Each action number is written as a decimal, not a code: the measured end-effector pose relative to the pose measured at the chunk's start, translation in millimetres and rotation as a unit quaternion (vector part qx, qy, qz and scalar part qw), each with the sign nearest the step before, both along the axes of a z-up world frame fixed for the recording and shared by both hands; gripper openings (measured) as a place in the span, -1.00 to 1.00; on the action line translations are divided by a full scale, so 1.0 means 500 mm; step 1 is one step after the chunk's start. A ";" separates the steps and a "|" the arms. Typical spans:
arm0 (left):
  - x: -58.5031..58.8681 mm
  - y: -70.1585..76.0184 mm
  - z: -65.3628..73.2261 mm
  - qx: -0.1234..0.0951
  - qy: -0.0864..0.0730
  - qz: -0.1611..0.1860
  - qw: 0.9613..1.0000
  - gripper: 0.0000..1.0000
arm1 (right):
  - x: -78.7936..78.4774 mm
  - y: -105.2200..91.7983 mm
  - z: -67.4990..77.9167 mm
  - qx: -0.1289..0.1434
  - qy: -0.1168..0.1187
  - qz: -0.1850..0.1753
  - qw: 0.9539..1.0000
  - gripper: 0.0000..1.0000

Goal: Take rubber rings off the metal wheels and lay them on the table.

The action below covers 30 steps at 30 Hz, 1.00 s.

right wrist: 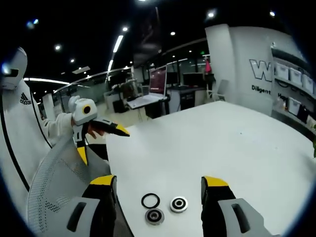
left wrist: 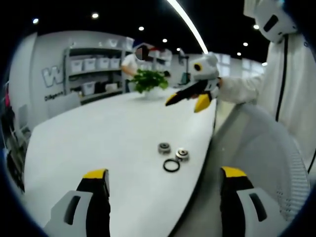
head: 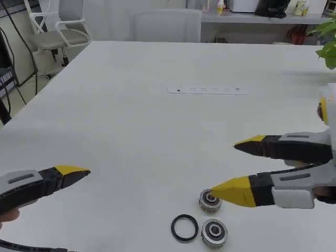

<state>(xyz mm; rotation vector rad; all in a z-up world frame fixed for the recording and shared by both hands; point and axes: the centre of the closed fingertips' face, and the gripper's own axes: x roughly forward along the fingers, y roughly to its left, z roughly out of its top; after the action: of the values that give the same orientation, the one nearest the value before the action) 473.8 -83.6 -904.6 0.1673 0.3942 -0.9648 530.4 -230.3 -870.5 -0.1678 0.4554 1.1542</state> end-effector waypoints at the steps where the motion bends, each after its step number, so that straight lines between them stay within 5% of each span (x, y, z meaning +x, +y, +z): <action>1: -0.002 0.001 0.003 0.000 -0.001 0.003 1.000 0.92 | 0.000 -0.011 0.008 0.001 -0.007 -0.007 1.000 0.44; 8: -0.011 0.015 0.017 0.006 -0.011 0.020 1.000 1.00 | -0.012 -0.070 0.014 0.003 -0.017 -0.042 0.999 0.70; 12: -0.016 0.032 0.015 0.011 -0.011 0.033 0.999 1.00 | -0.023 -0.104 -0.011 -0.002 -0.012 -0.068 0.998 0.78; 15: -0.011 0.054 0.000 0.022 0.015 0.063 0.998 1.00 | -0.033 -0.129 -0.039 -0.006 0.008 -0.098 0.995 0.85; 18: -0.003 0.059 0.009 0.017 0.001 0.070 0.997 1.00 | -0.038 -0.141 -0.055 -0.005 0.016 -0.116 0.993 0.88; 30: -0.002 0.046 0.005 0.015 0.004 0.059 0.998 1.00 | -0.076 -0.161 -0.131 -0.055 0.064 -0.131 0.988 0.96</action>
<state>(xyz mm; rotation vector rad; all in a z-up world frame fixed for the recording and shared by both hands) 472.8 -60.5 -902.3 0.1656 0.4208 -0.8442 492.5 -310.6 -936.1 -0.1248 0.6356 0.8856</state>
